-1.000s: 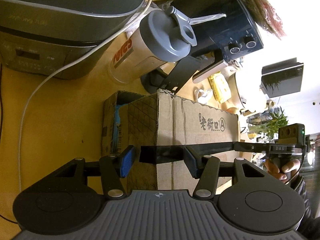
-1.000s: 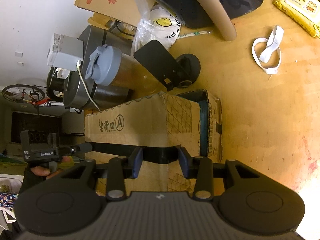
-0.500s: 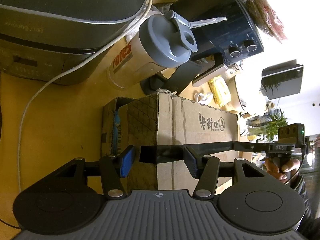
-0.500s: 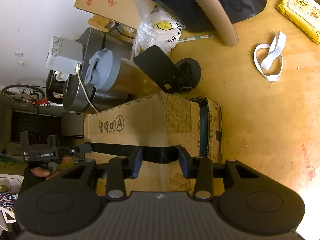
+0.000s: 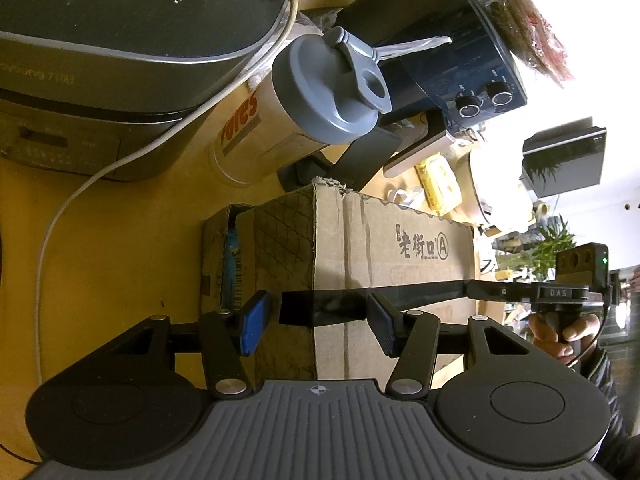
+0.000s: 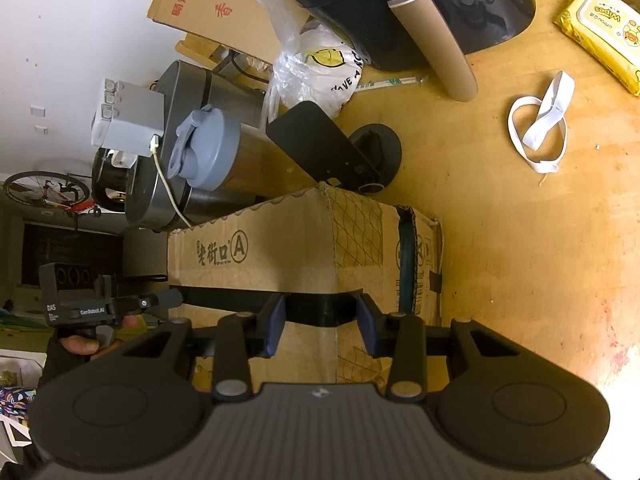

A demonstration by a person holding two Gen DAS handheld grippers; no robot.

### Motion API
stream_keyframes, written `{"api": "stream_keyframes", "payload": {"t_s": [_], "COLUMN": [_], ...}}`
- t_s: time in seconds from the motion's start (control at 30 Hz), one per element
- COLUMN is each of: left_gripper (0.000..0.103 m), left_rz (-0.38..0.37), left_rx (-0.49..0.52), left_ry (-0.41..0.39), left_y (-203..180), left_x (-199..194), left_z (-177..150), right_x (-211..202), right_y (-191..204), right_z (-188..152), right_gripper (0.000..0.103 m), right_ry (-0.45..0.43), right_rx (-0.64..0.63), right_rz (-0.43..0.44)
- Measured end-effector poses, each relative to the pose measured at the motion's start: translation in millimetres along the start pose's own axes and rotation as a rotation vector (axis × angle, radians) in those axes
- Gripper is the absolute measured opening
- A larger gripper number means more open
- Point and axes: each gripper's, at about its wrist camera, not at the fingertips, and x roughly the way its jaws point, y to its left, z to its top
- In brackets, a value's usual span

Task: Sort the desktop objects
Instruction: 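Lower the taped box with both grippers onto the open box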

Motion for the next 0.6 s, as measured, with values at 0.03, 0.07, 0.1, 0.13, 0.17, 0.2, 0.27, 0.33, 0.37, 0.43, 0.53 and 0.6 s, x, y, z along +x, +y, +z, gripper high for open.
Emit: {"api": "stream_keyframes", "payload": {"t_s": [0.03, 0.07, 0.1, 0.13, 0.17, 0.2, 0.27, 0.33, 0.37, 0.43, 0.53, 0.6], "left_gripper": [0.052, 0.052, 0.052, 0.052, 0.052, 0.052, 0.052, 0.052, 0.052, 0.052, 0.052, 0.052], "left_rz": [0.000, 0.000, 0.000, 0.001, 0.001, 0.001, 0.001, 0.001, 0.001, 0.002, 0.002, 0.003], "left_rx": [0.000, -0.001, -0.001, -0.001, -0.001, -0.002, -0.003, -0.003, -0.003, -0.004, -0.002, 0.001], "left_ry": [0.000, 0.000, -0.001, -0.001, -0.001, -0.002, -0.003, -0.004, -0.005, -0.006, -0.008, -0.007], "left_y": [0.1, 0.1, 0.2, 0.6, 1.0, 1.3, 1.9, 1.9, 2.0, 2.0, 1.7, 1.3], "left_x": [0.1, 0.2, 0.2, -0.1, -0.3, -0.5, -0.4, -0.4, -0.4, -0.6, -0.8, -0.5], "left_z": [0.4, 0.6, 0.7, 0.8, 0.8, 0.9, 1.3, 2.0, 2.4, 3.4, 6.1, 7.4], "right_x": [0.1, 0.3, 0.4, 0.5, 0.7, 0.8, 1.0, 1.3, 2.5, 3.4, 3.0, 2.5], "right_y": [-0.1, -0.2, -0.3, -0.4, -0.5, -0.6, -0.8, -1.0, -0.4, 0.2, 0.6, 0.3], "right_z": [0.3, 0.6, 0.9, 1.2, 1.6, 1.9, 2.5, 3.1, 3.9, 5.2, 6.3, 6.3], "right_gripper": [0.035, 0.035, 0.035, 0.035, 0.035, 0.035, 0.035, 0.035, 0.035, 0.035, 0.035, 0.035], "right_ry": [0.000, 0.001, 0.001, 0.001, 0.001, 0.002, 0.002, 0.003, 0.003, 0.003, 0.004, 0.004], "right_rx": [0.000, 0.000, 0.000, 0.000, 0.000, 0.000, 0.000, 0.000, 0.000, 0.000, 0.000, 0.001], "right_rz": [0.000, 0.000, 0.000, 0.001, 0.001, 0.001, 0.001, 0.002, 0.001, 0.001, 0.001, 0.000]}}
